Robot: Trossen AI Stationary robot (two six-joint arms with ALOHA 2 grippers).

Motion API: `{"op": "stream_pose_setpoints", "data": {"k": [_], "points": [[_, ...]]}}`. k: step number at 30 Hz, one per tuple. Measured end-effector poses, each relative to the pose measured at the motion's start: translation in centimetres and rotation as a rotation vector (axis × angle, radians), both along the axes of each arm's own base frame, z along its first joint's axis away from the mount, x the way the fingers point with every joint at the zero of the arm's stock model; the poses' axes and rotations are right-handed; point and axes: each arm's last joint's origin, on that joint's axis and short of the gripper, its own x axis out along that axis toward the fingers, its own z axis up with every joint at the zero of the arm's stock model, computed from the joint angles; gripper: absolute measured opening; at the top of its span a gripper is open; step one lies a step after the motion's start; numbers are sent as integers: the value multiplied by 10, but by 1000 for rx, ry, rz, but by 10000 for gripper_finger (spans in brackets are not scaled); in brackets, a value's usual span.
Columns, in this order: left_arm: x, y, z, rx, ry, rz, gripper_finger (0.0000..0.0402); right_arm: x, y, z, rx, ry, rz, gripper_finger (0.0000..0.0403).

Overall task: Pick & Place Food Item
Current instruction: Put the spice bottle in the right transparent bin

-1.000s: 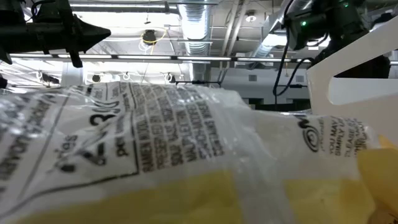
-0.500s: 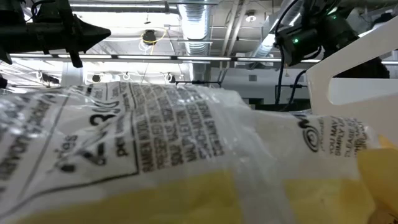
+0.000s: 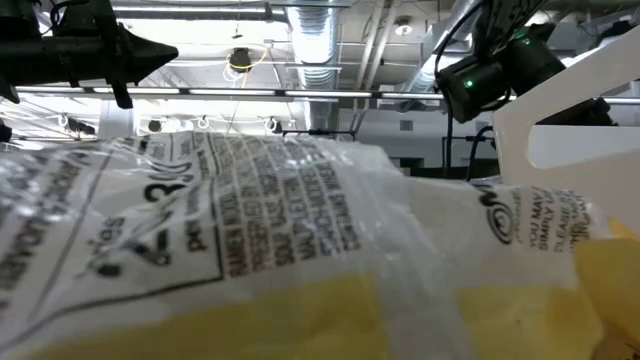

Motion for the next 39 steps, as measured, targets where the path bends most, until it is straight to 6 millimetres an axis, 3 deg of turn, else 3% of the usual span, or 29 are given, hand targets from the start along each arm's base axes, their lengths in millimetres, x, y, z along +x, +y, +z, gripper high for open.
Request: {"op": "stream_pose_setpoints", "data": {"k": [18,39], "points": [[0,0,0,0,0,0,0,0,0,0,12,-2,18,285],[0,0,0,0,0,0,0,1,2,6,-8,-32,30,286]]}}
